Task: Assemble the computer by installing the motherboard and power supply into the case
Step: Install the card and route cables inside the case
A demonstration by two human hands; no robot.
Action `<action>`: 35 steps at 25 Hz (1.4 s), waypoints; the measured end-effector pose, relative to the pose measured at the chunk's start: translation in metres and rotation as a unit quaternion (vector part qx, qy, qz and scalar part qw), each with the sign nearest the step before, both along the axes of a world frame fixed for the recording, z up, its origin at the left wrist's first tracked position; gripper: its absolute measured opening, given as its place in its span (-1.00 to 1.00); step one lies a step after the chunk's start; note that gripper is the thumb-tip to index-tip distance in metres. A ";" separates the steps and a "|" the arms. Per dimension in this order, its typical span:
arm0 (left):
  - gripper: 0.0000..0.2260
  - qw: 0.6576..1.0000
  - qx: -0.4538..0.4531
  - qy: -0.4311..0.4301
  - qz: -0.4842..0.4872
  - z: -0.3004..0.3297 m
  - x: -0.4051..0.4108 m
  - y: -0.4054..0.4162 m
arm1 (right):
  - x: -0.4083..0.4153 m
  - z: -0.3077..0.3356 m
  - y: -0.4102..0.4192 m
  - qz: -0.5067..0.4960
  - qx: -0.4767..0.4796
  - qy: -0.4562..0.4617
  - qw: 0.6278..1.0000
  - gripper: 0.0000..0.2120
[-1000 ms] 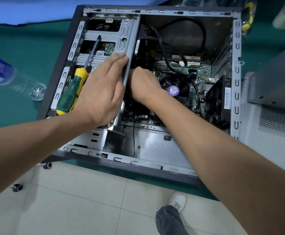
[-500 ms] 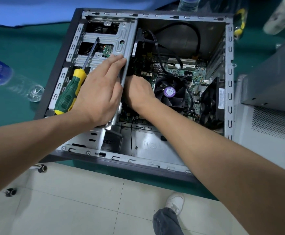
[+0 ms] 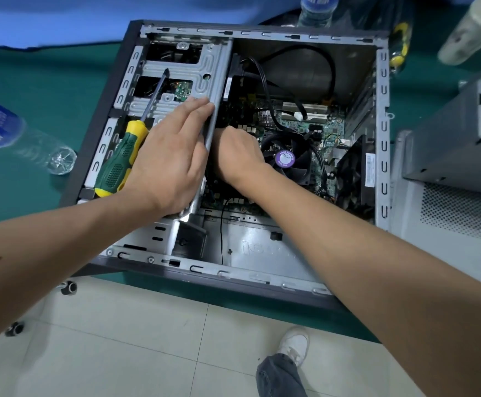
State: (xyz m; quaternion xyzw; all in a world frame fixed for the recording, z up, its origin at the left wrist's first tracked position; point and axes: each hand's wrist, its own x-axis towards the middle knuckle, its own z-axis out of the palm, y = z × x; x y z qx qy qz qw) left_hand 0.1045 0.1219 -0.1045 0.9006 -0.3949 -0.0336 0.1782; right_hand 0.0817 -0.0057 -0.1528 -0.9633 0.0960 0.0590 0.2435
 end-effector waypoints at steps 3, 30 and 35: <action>-0.51 1.000 0.001 0.000 -0.001 0.000 0.000 0.000 | -0.008 0.011 0.002 0.045 -0.027 0.048 0.997 -0.85; -0.52 1.000 0.002 0.003 -0.007 0.004 -0.003 -0.005 | -0.022 0.057 -0.114 -0.044 -0.208 0.102 0.972 -0.92; -0.52 1.000 0.003 -0.003 -0.011 0.000 -0.003 -0.002 | -0.054 0.065 -0.067 0.055 -0.089 -0.006 0.994 -0.79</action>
